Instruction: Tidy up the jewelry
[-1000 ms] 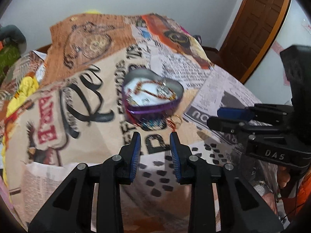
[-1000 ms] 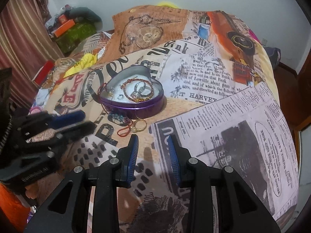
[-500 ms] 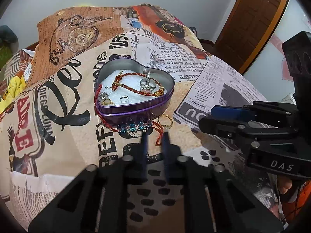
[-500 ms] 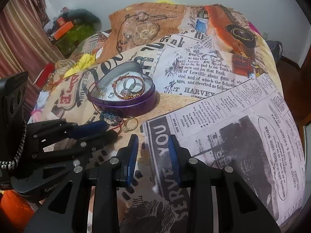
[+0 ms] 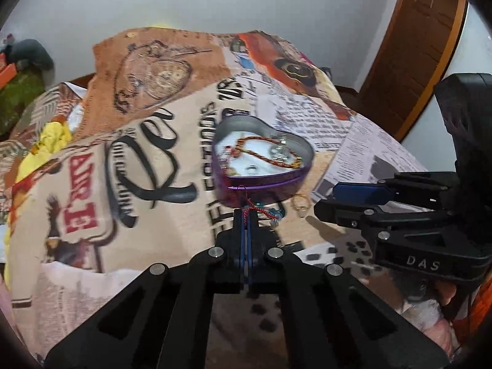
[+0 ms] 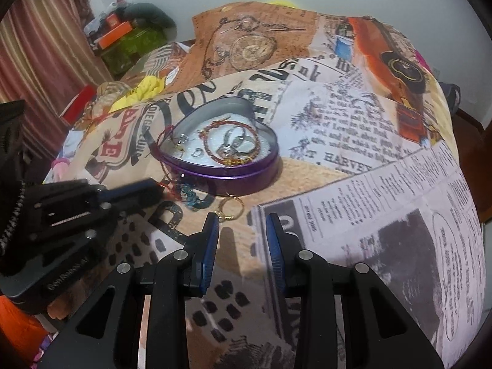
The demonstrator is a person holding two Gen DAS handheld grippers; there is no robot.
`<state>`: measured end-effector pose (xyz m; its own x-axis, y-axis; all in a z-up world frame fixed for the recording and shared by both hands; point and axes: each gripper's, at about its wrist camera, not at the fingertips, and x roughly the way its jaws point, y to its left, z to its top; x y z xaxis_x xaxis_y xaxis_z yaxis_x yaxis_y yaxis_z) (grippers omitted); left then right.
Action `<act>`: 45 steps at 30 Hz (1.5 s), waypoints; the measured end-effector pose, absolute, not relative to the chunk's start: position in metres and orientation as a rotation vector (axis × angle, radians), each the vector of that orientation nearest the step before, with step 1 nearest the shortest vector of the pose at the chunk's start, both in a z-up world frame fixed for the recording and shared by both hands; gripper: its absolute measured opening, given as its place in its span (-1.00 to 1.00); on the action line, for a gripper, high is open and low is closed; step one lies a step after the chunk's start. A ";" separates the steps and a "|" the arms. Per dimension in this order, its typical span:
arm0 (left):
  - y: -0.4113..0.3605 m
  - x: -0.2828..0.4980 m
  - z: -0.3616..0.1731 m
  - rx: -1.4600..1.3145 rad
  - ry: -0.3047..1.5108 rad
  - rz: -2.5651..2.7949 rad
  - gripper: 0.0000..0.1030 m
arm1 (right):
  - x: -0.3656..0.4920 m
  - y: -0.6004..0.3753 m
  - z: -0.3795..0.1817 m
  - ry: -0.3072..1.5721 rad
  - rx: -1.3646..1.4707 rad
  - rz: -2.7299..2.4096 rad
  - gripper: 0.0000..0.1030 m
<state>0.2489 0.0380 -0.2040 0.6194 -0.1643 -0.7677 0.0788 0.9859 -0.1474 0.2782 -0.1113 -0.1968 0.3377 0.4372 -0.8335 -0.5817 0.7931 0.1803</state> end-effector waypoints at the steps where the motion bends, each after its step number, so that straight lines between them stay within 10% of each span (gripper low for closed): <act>1: 0.040 0.248 -0.204 -0.103 0.891 -0.135 -1.00 | 0.278 -0.108 -0.197 1.030 -0.173 0.672 -0.45; 8: 0.045 0.243 -0.200 -0.103 0.880 -0.121 -1.00 | 0.281 -0.092 -0.211 1.056 -0.228 0.680 -0.45; 14: 0.037 0.238 -0.191 -0.081 0.868 -0.130 -1.00 | 0.281 -0.095 -0.210 1.042 -0.230 0.663 -0.87; 45: 0.031 0.259 -0.094 -0.019 0.665 -0.148 -1.00 | 0.276 -0.138 -0.150 0.873 -0.106 0.606 -0.87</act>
